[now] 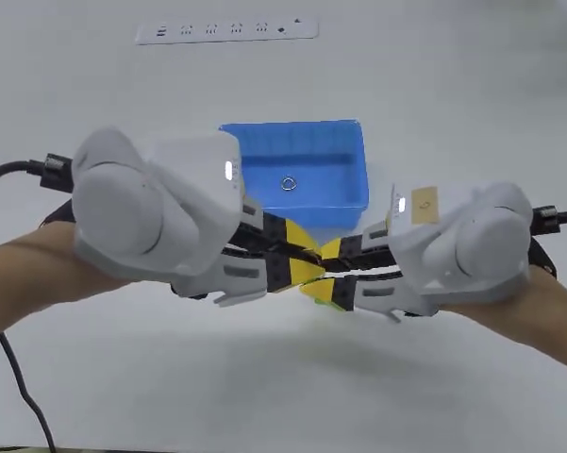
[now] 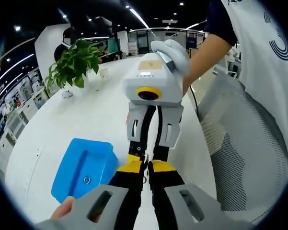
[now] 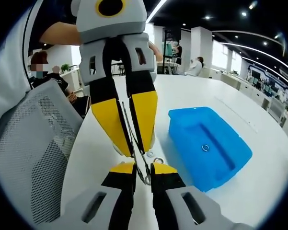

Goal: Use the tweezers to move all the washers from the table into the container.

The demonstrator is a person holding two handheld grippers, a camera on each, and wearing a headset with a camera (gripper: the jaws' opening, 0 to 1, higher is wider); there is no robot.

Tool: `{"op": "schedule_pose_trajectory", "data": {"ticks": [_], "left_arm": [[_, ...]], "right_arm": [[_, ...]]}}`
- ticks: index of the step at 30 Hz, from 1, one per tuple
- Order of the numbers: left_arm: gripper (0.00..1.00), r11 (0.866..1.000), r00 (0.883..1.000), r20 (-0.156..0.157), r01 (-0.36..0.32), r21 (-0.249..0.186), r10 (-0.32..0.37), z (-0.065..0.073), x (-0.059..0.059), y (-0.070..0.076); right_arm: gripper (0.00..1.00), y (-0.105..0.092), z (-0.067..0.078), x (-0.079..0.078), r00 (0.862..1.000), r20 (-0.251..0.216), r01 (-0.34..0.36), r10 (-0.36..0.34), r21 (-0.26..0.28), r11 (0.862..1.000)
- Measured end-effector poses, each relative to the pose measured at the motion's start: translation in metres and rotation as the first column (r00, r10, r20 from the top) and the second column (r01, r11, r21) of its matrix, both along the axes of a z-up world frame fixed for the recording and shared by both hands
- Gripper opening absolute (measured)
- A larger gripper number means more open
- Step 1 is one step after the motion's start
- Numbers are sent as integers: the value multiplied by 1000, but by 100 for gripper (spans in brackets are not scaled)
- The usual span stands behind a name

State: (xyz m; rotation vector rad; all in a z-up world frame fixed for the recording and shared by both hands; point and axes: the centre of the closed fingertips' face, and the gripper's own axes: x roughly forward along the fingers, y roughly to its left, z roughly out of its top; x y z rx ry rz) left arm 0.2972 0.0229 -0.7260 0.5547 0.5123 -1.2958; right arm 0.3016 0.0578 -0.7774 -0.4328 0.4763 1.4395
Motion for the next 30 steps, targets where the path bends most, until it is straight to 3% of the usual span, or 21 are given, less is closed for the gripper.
{"op": "schedule_pose_trajectory", "data": {"ticks": [12, 13, 19, 24, 26, 30], "left_arm": [[8, 1000, 1000, -22, -9, 14, 10, -8, 2, 2], [8, 1000, 999, -30, -21, -3, 21, -7, 3, 1], [8, 999, 999, -40, -36, 0, 36, -8, 6, 5], [8, 999, 998, -50, -33, -1, 33, -8, 4, 5], [8, 1000, 998, -63, -29, -5, 29, -8, 2, 4], [8, 1000, 998, -55, -27, 4, 28, -8, 3, 4]], "right_arm": [[13, 6, -6, -1, 1000, -22, -3, 3, -4, 1000], [13, 6, -7, 0, 1000, -21, -3, 3, -6, 1000], [13, 4, -10, 0, 1000, -22, -2, 2, -19, 1000], [13, 4, -9, -1, 1000, -24, -5, 5, -15, 1000], [13, 7, -5, -2, 1000, -23, -11, 11, 11, 1000], [12, 7, -7, -2, 1000, -17, -22, 22, -3, 1000]]}}
